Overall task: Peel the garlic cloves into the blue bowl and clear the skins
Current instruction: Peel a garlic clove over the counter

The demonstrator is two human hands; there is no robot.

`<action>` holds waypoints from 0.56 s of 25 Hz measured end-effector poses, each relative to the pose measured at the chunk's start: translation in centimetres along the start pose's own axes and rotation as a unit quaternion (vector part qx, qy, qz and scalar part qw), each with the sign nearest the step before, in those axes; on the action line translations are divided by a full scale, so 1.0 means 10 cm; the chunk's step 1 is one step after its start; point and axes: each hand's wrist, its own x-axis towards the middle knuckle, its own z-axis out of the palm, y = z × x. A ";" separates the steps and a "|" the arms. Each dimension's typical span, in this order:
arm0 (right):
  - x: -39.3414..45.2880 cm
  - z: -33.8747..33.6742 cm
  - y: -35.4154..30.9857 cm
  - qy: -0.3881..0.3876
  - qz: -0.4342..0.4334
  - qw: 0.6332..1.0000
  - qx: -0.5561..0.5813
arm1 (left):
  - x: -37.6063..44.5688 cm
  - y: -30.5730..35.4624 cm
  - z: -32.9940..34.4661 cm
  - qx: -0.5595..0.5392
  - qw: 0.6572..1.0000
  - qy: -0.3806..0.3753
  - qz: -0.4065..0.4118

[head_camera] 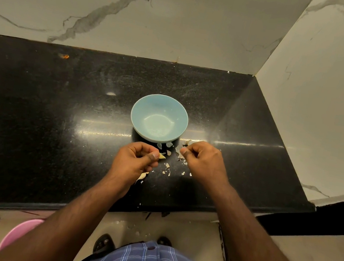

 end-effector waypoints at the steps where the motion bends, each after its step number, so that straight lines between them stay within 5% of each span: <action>1: 0.00 0.01 -0.01 -0.003 0.004 1.000 0.014 | 0.00 0.01 0.01 -0.001 1.000 -0.004 0.000; 7: -0.03 0.02 -0.06 -0.035 0.016 0.999 0.008 | 0.03 0.05 0.03 0.008 1.000 -0.009 0.001; 11: -0.08 0.09 -0.14 -0.139 0.014 0.977 0.163 | 0.04 0.08 0.06 0.021 1.000 -0.016 0.007; 14: -0.08 0.14 -0.19 -0.123 0.007 0.973 0.195 | 0.06 0.06 0.08 0.042 0.999 -0.019 0.008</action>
